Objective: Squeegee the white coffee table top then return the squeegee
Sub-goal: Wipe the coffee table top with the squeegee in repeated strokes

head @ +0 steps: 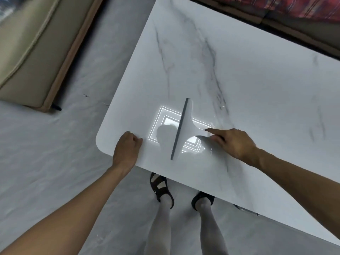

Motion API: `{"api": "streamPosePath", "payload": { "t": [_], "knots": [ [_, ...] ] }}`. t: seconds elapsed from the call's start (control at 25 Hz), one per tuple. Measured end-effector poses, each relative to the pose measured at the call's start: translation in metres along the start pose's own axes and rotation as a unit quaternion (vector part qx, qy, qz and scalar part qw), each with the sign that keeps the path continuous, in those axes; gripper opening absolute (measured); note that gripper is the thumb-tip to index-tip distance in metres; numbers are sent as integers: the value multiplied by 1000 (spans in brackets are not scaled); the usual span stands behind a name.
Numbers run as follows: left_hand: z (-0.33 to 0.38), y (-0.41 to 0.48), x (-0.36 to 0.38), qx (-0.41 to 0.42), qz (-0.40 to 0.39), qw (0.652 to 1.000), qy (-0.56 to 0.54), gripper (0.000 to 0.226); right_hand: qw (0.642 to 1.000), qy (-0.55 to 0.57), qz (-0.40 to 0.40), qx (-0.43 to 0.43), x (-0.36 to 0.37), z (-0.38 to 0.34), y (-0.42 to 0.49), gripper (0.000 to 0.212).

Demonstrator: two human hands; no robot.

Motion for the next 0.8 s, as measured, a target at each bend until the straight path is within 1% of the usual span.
{"api": "streamPosePath", "payload": {
  "t": [0.12, 0.2, 0.28, 0.32, 0.36, 0.4, 0.48, 0.56, 0.6, 0.68, 0.72, 0.8],
  "knots": [
    [32, 1, 24, 48, -27, 998, 10, 15, 997, -6, 22, 77, -8, 79, -34, 40],
    [51, -1, 44, 73, -61, 995, 24, 5, 993, -11, 37, 114, -15, 116, -53, 41],
    [66, -7, 62, 79, -105, 991, 33, 36, 989, -7, 47, 139, -22, 136, -69, 40],
    [72, -10, 69, 74, -119, 990, 31, 46, 989, 2, 46, 143, -23, 137, -75, 39],
    [76, -12, 74, 72, -121, 990, 28, 51, 990, 13, 38, 134, -21, 130, -79, 37],
    [78, -15, 77, 66, -124, 990, 23, 54, 994, 24, 22, 106, -15, 114, -81, 35],
    [78, -22, 84, 45, -126, 991, 12, 59, 999, 29, -23, 9, 11, 69, -84, 36],
    [75, -32, 86, 6, -114, 993, 7, 64, 994, 8, -72, -79, 48, 18, -82, 38],
    [74, -37, 87, -9, -105, 994, 12, 66, 990, -7, -87, -111, 64, -2, -80, 39],
    [70, -45, 89, -22, -100, 994, 23, 66, 986, -34, -87, -140, 84, -18, -76, 38],
    [70, -48, 93, -19, -105, 994, 32, 66, 986, -37, -78, -144, 85, -11, -74, 38],
    [76, -54, 107, 0, -131, 990, 60, 64, 989, -20, -63, -133, 77, 24, -77, 38]
  ]
}}
Point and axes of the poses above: each hand's wrist, its own y-axis towards the middle knuckle, its own x-axis out of the palm, z = x × y, the point moved 6 cm from there along y, towards the middle knuckle, and after that the axes turned 12 degrees about x, right-handed, at the moved point
